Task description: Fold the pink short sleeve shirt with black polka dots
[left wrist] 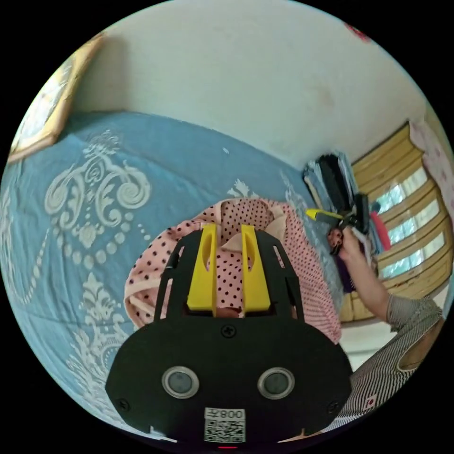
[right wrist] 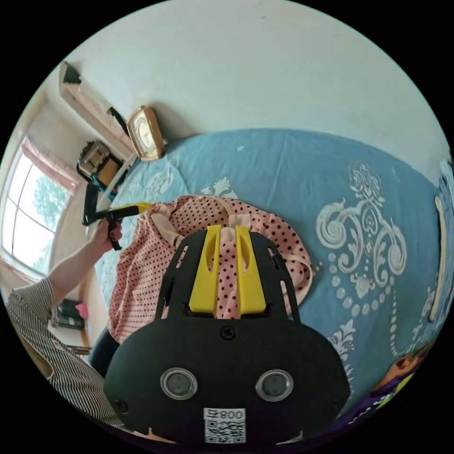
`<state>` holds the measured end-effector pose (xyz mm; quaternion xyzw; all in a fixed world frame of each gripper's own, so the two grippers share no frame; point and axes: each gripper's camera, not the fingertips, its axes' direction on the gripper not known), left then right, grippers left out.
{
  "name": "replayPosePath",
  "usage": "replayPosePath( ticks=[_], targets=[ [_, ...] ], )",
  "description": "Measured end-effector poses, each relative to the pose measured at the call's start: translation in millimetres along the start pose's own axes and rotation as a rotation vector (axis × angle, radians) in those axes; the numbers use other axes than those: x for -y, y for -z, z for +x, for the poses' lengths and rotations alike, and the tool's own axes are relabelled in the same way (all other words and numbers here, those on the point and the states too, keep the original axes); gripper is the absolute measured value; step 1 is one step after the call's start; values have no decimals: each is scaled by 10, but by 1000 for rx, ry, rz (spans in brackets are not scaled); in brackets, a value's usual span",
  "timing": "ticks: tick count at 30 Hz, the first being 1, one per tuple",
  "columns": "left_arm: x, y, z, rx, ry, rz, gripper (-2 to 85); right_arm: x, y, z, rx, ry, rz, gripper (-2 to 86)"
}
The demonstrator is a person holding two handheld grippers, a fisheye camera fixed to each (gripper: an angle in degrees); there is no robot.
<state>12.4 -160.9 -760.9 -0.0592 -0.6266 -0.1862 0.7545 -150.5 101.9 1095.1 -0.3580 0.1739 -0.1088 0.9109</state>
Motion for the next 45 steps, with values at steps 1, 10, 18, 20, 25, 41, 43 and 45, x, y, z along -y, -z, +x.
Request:
replayPosePath(
  ticks=[1,10,18,20,25,41,43,45],
  targets=[
    [95,-109,93,125,-32,-53,83,105,-115,-100,-50,30,-38,56],
    [269,-295,108,220,-92,-126,30,390,-693,-131,-143,62,-168,21],
    [219,24,-337,-73,109,82,16,401,-550,37,-12,29,-62,2],
    [225,53,-489,-134,178,126,17,439,-448,150,82,-12,9,1],
    [167,-117,-886,-220,340,124,30,495,-487,451,200,-135,36,3],
    [-1184,637,-1246,-92,383,154,86,-941,164,1139,-4,-262,-15,68],
    [-1199,526,-1164,-31,349,110,71,-1021,105,1114,-33,-267,-20,63],
    [-1171,508,-1122,42,376,92,28,-1056,100,1101,-86,-280,-6,38]
  ],
)
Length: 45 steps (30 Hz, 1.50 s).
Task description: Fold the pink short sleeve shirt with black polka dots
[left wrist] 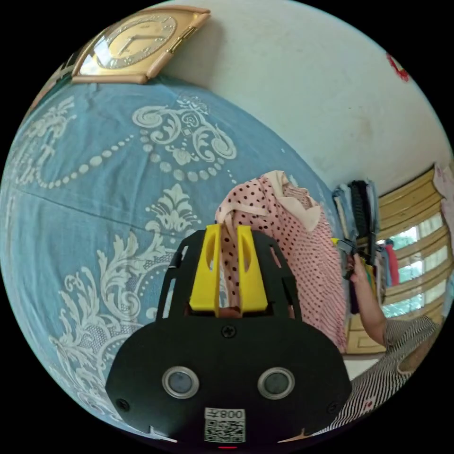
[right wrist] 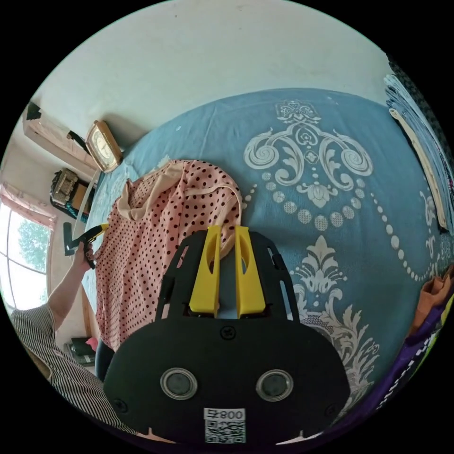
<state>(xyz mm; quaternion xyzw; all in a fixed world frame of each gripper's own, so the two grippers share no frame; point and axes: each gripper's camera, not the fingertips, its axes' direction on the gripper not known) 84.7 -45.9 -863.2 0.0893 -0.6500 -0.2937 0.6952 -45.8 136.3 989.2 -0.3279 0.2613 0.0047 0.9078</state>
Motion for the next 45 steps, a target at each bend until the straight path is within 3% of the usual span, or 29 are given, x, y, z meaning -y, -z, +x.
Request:
replayPosePath(
  ticks=[7,16,20,28,37,42,45],
  targets=[
    [128,350,-22,45,21,113,6,-16,201,117,-44,14,-9,5],
    [-265,394,-185,-46,90,122,52,-358,317,584,146,-167,52,20],
    [-637,438,-58,-112,63,72,76,-754,546,524,259,-125,101,54],
    [-967,285,181,-22,13,-59,38,-1102,295,105,135,-23,-42,39],
    [-967,356,232,7,12,-24,49,-1197,427,130,148,-55,-38,13],
    [-1000,525,338,-70,19,154,70,-1216,610,134,201,-131,105,20],
    [-837,430,656,-127,-101,131,73,-1162,747,37,201,-140,173,24]
  ],
)
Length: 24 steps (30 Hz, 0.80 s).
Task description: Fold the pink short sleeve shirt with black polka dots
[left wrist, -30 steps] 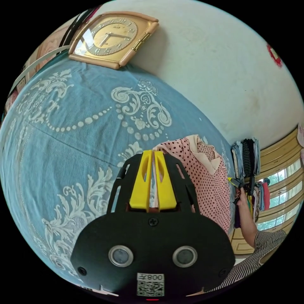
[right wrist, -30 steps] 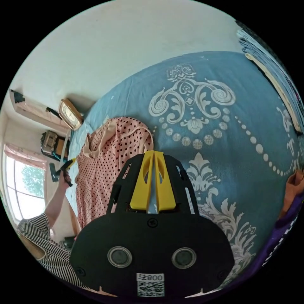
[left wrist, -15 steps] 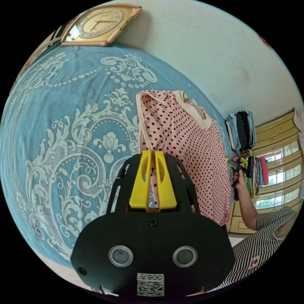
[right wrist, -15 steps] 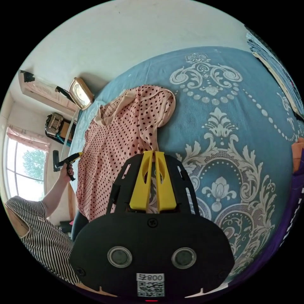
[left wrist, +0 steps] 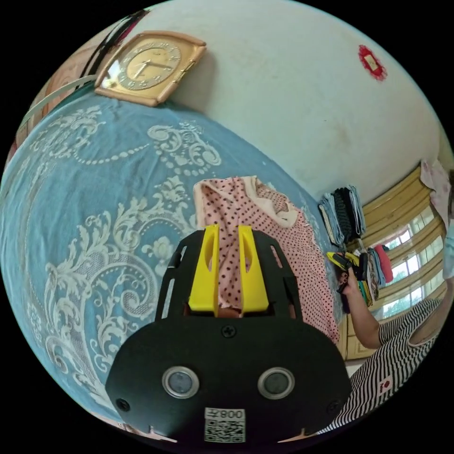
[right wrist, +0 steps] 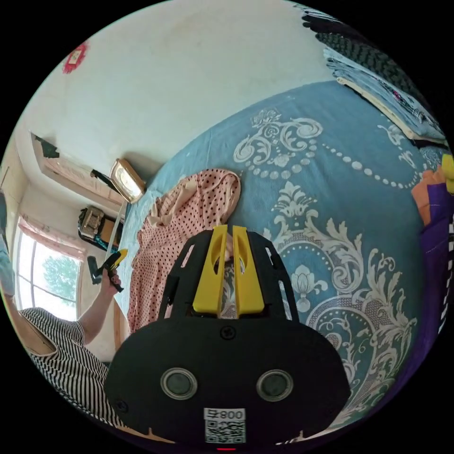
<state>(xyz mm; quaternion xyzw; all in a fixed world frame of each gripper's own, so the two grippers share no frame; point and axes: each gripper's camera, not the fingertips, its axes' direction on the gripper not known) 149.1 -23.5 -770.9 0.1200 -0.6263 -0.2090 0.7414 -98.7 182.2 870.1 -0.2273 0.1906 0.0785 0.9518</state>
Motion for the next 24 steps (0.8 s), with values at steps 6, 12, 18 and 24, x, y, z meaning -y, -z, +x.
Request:
replayPosePath(
  ticks=[6,12,18,24],
  targets=[
    [627,-743,756,-29,-335,-139,85,341,-254,-810,53,236,-31,43],
    [1025,-1417,1262,108,-580,-335,91,877,-1142,-1886,-55,594,-267,56],
    [1068,-1765,1419,135,-643,-455,75,1128,-1932,-2558,-286,861,-421,57],
    [1053,-1736,1420,90,-614,-391,29,1225,-2284,-2666,-286,887,-507,51]
  ],
)
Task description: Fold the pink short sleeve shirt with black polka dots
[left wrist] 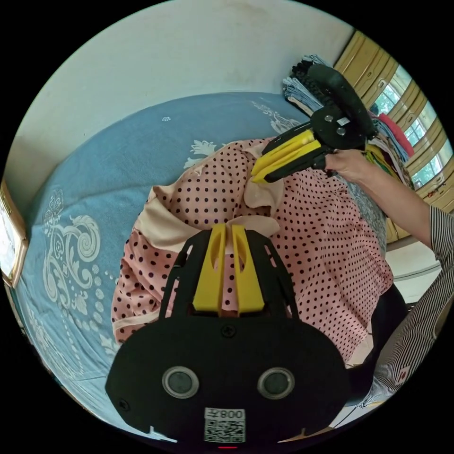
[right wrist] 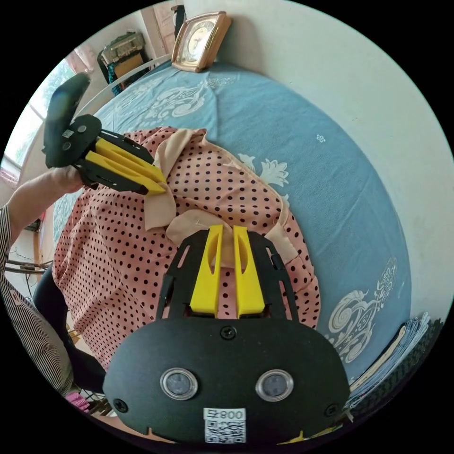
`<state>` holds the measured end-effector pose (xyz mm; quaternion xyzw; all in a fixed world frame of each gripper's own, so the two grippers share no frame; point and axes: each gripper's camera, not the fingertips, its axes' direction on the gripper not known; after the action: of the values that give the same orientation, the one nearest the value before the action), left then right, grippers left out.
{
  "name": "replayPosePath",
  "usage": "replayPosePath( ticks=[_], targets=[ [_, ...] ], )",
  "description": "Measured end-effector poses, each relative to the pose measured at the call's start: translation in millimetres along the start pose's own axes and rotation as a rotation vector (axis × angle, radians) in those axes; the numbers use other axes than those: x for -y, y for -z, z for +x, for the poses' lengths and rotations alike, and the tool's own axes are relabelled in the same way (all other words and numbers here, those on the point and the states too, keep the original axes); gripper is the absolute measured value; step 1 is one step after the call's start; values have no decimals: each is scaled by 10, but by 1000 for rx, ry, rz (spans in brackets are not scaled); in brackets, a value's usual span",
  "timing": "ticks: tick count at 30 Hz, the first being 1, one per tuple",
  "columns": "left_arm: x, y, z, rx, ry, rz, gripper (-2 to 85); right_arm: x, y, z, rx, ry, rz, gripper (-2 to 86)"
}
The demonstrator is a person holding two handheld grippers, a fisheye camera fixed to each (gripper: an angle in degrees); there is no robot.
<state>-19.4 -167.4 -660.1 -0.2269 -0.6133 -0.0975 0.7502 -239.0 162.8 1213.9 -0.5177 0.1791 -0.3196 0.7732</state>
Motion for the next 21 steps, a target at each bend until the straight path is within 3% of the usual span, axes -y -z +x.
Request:
replayPosePath(
  ticks=[6,15,21],
  targets=[
    [-205,268,55,-60,-34,202,21,76,31,19,12,17,32,20],
    [-421,169,-48,-121,-20,144,31,-194,357,200,144,-4,224,9],
    [-416,197,-181,-154,26,192,38,-764,570,540,478,-14,471,9]
  ],
)
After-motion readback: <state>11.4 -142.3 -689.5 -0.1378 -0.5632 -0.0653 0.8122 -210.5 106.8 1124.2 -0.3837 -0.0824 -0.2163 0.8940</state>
